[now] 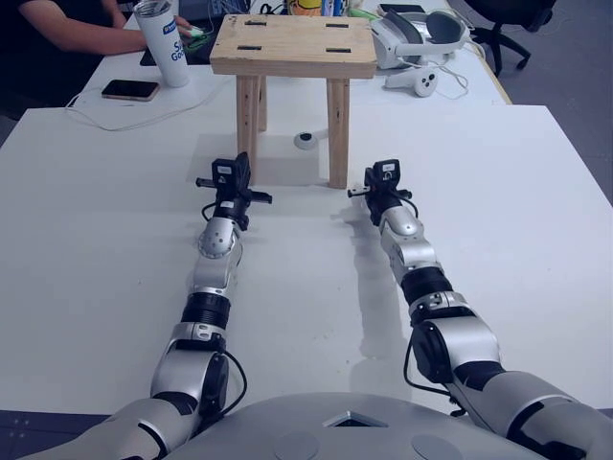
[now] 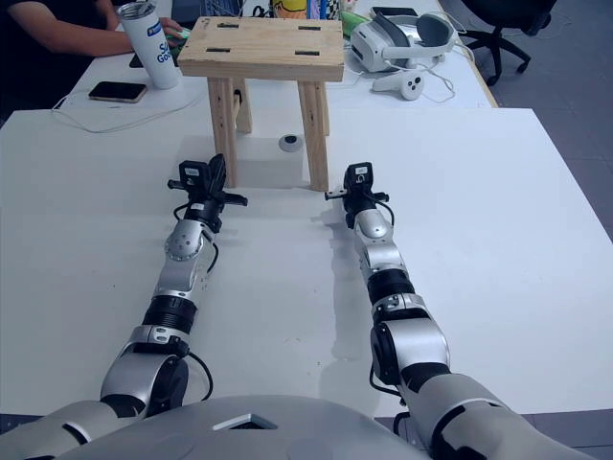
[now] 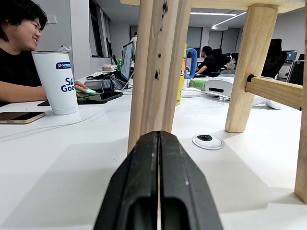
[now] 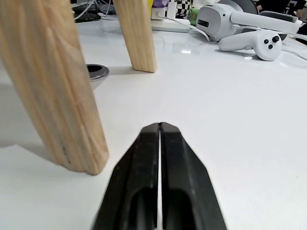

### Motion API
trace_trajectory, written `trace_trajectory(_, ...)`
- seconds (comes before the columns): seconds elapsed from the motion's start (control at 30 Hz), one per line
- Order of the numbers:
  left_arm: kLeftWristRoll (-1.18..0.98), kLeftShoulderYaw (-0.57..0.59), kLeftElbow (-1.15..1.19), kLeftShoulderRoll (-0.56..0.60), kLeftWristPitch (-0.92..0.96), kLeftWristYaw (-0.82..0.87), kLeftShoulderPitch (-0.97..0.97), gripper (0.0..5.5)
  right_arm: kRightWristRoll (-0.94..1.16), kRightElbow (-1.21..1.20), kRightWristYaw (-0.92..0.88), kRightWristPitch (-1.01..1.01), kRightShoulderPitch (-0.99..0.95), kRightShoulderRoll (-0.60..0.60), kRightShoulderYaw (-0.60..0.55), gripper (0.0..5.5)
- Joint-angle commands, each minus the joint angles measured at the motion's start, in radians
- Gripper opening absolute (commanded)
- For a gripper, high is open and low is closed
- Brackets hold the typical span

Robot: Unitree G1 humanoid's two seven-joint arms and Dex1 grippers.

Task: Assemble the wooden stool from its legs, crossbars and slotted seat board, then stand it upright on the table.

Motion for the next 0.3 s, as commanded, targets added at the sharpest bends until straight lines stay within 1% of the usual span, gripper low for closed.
trace_trajectory(0.03, 0.007, -0.002, 0.019, 0.004, -0.008, 0.002, 0.0, 0.0, 0.01, -0.012, 0.011, 0.009, 0.029, -0.002, -0.005, 0.02)
trace_trajectory(0.13, 0.007, -0.003, 0.025, 0.004, -0.009, -0.001, -0.001, 0.0, 0.041, -0.022, 0.029, 0.05, 0.036, 0.004, -0.025, 0.02)
trace_trajectory(0.3, 0.008, -0.013, 0.03, -0.004, -0.013, -0.007, 0.0, 0.0, 0.024, -0.03, 0.02, 0.079, 0.038, -0.004, -0.007, 0.02)
